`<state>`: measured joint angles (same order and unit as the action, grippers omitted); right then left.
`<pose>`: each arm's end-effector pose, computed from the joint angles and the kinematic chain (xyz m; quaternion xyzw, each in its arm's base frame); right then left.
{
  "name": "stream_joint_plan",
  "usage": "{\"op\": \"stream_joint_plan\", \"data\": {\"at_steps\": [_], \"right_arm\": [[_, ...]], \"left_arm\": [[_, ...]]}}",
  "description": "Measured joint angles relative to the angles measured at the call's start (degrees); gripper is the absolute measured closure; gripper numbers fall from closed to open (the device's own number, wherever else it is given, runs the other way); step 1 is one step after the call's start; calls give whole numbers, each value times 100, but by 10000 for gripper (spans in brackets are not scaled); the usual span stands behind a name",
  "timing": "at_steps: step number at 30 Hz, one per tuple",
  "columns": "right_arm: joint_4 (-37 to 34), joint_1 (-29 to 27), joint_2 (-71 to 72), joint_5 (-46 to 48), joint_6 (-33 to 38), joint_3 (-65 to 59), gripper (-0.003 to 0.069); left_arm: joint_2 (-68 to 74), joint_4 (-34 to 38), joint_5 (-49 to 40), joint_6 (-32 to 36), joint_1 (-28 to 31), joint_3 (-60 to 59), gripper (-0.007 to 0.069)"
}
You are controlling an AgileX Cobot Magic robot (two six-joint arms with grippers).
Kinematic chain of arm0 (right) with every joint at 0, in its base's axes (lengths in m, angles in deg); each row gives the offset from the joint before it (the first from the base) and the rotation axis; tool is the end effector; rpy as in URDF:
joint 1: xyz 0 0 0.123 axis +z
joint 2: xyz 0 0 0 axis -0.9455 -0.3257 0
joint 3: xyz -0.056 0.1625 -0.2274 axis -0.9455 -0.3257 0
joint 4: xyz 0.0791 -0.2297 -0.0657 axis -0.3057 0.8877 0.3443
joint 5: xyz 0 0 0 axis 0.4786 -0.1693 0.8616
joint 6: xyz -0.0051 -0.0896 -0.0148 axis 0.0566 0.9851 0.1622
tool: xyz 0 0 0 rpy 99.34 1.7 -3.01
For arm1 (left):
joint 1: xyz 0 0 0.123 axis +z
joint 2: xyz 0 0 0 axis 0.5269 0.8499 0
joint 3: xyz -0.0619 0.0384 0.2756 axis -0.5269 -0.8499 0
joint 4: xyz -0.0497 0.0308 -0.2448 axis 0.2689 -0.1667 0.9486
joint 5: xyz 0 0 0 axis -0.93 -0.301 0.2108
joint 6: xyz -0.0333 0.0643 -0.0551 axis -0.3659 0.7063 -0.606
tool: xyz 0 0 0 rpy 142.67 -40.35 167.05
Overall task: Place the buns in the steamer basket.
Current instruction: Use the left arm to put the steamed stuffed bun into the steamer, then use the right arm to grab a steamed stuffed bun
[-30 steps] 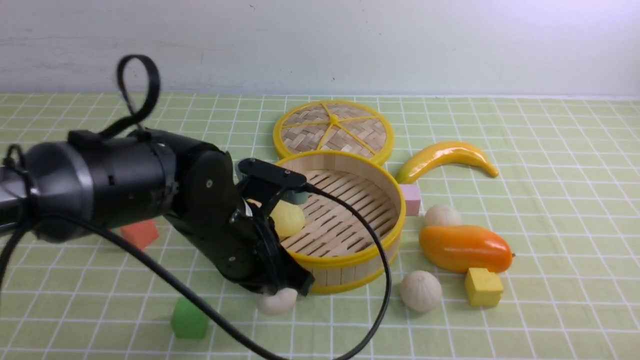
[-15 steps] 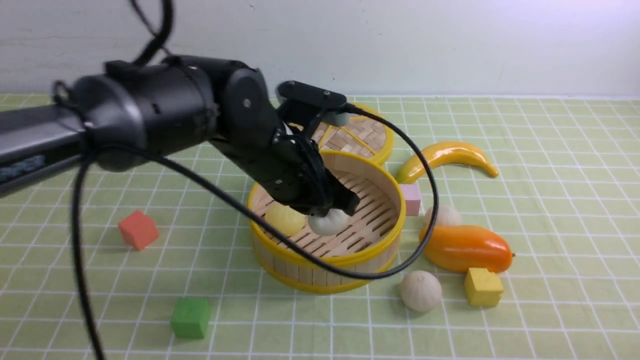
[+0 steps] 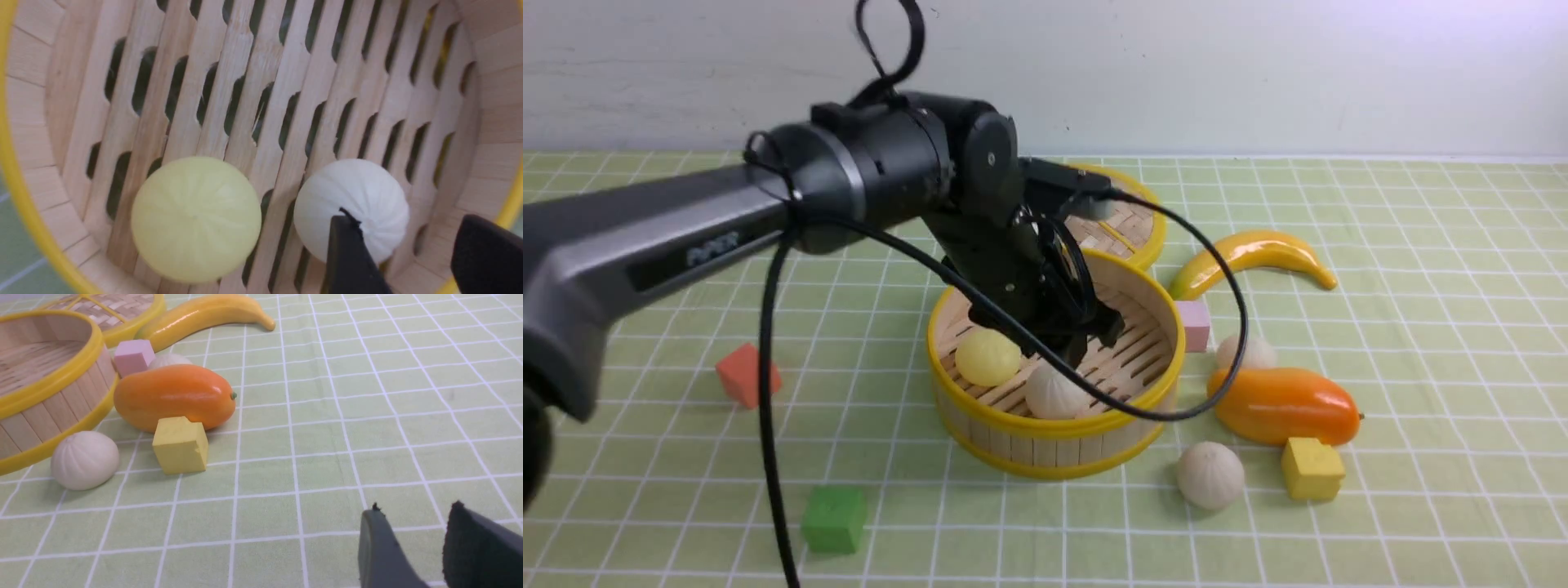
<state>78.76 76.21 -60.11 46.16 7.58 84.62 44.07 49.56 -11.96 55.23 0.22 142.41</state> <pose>0.0525 -0.0025 0.1727 0.0471 0.8036 0.0394 0.5920 0.3664 -0.2363 0.2713 0.2695 0.9252 -0.1209 0.2383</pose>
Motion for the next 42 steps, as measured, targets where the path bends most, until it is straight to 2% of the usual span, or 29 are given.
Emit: {"op": "stream_joint_plan", "data": {"at_steps": [2, 4, 5, 6, 7, 8, 14, 18, 22, 23, 25, 26, 28, 29, 30, 32, 34, 38, 39, 42], "right_arm": [[0, 0, 0, 0, 0, 0, 418], [0, 0, 0, 0, 0, 0, 418], [0, 0, 0, 0, 0, 0, 418], [0, 0, 0, 0, 0, 0, 418], [0, 0, 0, 0, 0, 0, 418], [0, 0, 0, 0, 0, 0, 418], [45, 0, 0, -46, 0, 0, 418], [-45, 0, 0, -680, -229, -39, 418], [-391, 0, 0, -1715, -836, -39, 418], [-463, 0, 0, -2209, -1141, -39, 418], [-551, 0, 0, -2672, -1576, -39, 418], [-560, 0, 0, -2766, -2009, 19, 418], [-416, 0, -144, -2329, -2563, 380, 430], [-364, 0, -180, -2261, -2617, 437, 434], [-179, 51, -539, -1781, -2894, 818, 452], [37, 165, -968, -1165, -2950, 1348, 470], [229, 688, -2207, -12, -2385, 2505, 512], [139, 1462, -3659, 1072, -1452, 3600, 550], [-5, 1849, -4431, 1639, -1036, 4136, 566], [-292, 2289, -5459, 2330, -609, 4801, 584]], "left_arm": [[-533, 7, -18, -23, -22, -154, 405], [-1195, 84, 131, -17, -78, -499, 547], [-1195, 84, 155, -17, -86, -499, 561], [-1695, 130, 326, -11, -156, -855, 620], [-2130, 159, 602, -6, -245, -1229, 638], [-2271, 171, 643, -6, -261, -1367, 638], [-4348, 397, 2144, 8, -879, -3811, 638], [-5747, 705, 2927, 8, -1124, -5334, 638], [-6831, 1009, 3440, 8, -1157, -6346, 638], [-7342, 1085, 3629, 8, -1157, -6786, 638], [-7893, 1128, 3837, 13, -1157, -7232, 638], [-8291, 1129, 3972, 21, -1162, -7550, 638], [-8737, 1134, 4161, 27, -1162, -7904, 638], [-8824, 1134, 4177, 27, -1162, -7939, 638], [-9044, 1136, 4273, 27, -1162, -8161, 638], [-9226, 1146, 4347, 27, -1162, -8335, 638], [-9360, 1146, 4445, 27, -1162, -8555, 638], [-9367, 1146, 4521, 27, -1162, -8603, 638], [-9367, 1146, 4566, 27, -1162, -8603, 638], [-9367, 1146, 4584, 27, -1162, -8603, 638]]}}
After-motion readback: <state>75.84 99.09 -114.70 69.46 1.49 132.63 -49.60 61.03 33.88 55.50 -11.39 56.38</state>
